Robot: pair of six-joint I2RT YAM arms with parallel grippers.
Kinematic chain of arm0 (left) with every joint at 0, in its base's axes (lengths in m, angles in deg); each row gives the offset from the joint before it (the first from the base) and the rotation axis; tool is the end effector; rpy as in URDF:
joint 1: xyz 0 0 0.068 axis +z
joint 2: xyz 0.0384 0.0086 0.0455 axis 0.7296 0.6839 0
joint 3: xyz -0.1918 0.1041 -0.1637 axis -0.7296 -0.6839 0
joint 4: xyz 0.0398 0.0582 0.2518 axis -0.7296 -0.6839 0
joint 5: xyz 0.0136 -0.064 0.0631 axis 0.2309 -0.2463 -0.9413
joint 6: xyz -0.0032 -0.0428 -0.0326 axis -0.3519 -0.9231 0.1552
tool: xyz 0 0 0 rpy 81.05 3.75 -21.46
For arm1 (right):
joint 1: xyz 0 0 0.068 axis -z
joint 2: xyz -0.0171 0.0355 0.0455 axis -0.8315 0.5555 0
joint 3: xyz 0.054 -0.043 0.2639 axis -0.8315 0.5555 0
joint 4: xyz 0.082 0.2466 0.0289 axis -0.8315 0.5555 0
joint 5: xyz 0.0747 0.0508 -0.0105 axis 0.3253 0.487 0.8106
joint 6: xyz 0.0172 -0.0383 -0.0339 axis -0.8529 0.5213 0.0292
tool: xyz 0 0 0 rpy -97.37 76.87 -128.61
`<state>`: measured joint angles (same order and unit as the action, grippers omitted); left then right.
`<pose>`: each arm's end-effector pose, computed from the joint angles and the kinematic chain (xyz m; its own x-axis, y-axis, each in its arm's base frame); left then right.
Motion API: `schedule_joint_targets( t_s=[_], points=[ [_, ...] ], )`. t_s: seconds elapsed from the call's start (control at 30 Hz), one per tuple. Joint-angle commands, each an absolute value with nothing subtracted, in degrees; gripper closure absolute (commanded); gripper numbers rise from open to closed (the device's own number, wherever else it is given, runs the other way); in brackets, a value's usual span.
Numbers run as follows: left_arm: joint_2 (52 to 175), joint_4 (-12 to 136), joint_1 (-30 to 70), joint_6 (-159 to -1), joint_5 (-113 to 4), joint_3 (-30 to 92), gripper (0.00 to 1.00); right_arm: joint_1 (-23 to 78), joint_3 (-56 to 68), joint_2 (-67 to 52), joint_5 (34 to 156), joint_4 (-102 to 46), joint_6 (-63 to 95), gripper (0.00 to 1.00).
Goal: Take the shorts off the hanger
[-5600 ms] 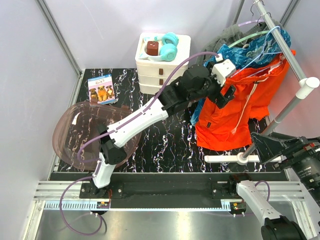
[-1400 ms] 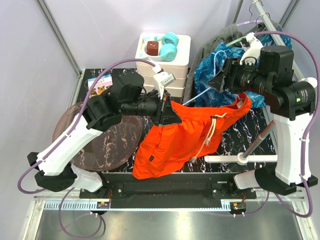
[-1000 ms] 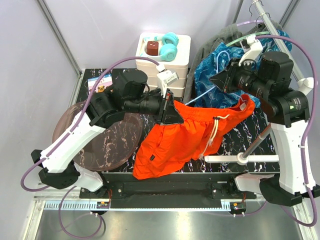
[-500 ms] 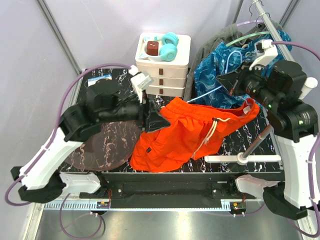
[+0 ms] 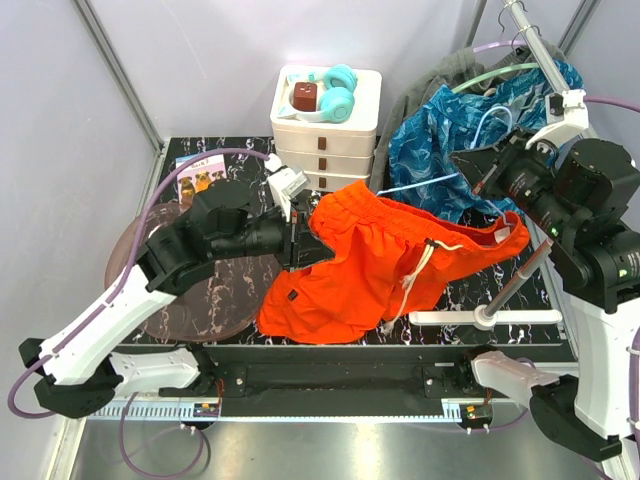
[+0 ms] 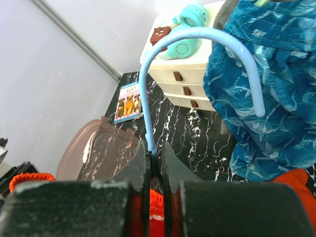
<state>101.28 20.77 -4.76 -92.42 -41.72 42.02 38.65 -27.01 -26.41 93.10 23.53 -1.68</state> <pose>0.1206 -0.1725 0.4560 -0.5640 0.1028 -0.8194 0.7805 0.3904 -0.4883 0.1251 0.0437 0.5544 -0.2554 0.3511 -0.9008 -0.3223 0.8475 0.4217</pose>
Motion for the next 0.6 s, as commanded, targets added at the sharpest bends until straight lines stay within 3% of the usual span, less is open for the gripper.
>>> schedule_joint_targets(
  t_s=[0.0,0.03,0.23,0.4,0.57],
  points=[
    [96.3,23.2,-4.0,-94.3,-45.5,40.5,0.95,38.3,-27.8,-28.8,87.5,19.4,-6.7,1.0],
    [95.5,22.7,-3.9,-94.6,-48.5,40.3,1.0,38.2,-27.8,-29.0,87.3,19.6,-6.3,1.0],
    [87.2,20.5,-3.8,-98.5,-61.6,37.1,1.0,38.3,-26.7,-30.6,82.4,21.0,-5.1,1.0],
    [82.6,20.5,-3.7,-100.0,-64.2,34.6,1.0,38.3,-24.7,-32.7,79.0,19.8,-7.2,1.0],
    [84.3,22.0,-3.7,-102.6,-58.7,33.9,1.0,38.3,-22.2,-31.5,92.5,13.4,-15.4,1.0]
  ],
)
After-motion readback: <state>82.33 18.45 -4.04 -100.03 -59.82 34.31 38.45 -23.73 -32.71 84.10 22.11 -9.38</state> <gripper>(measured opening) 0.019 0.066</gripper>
